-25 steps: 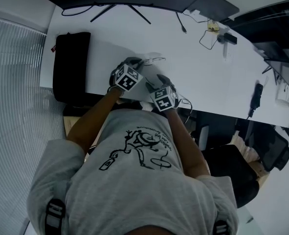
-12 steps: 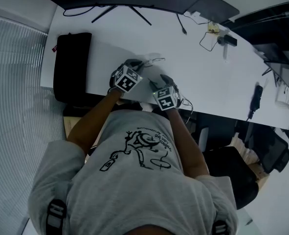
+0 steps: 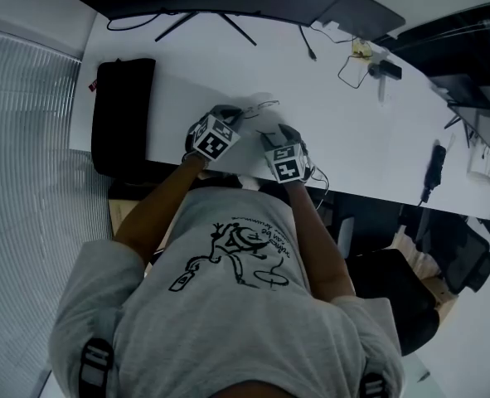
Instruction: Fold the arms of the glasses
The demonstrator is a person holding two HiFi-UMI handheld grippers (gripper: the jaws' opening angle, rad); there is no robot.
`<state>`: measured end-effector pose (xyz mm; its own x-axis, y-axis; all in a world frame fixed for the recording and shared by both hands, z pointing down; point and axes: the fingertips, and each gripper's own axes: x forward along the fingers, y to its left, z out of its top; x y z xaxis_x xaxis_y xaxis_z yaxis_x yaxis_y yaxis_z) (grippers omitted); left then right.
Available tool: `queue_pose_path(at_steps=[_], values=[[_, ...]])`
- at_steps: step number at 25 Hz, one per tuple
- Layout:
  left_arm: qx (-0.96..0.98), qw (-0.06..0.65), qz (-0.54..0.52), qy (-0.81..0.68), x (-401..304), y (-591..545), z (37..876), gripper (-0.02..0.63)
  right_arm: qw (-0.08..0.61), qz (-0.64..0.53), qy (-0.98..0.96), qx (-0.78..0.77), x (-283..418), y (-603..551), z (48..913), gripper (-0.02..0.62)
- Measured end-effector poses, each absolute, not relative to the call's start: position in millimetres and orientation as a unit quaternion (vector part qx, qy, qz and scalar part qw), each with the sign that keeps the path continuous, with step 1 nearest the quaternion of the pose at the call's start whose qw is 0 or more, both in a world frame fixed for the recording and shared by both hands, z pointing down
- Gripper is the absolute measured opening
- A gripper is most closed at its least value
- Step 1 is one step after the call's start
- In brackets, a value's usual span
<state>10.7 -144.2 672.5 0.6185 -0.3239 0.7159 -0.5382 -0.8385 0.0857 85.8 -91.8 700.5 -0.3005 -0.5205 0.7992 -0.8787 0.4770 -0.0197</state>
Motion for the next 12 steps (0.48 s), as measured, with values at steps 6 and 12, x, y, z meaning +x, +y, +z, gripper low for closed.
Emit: queue_pose_path(at_steps=[6, 12], values=[[0.888, 0.148, 0.365, -0.235, 13.4, -143.4, 674.1, 0.037, 0.38, 0.239, -0.767, 0.458, 91.4, -96.9, 702.3, 0.241], [0.89, 0.149, 0.365, -0.228, 15.9, -143.4, 672.4, 0.037, 0.384, 0.237, -0.765, 0.459, 95.6, -101.5, 702.5, 0.241]])
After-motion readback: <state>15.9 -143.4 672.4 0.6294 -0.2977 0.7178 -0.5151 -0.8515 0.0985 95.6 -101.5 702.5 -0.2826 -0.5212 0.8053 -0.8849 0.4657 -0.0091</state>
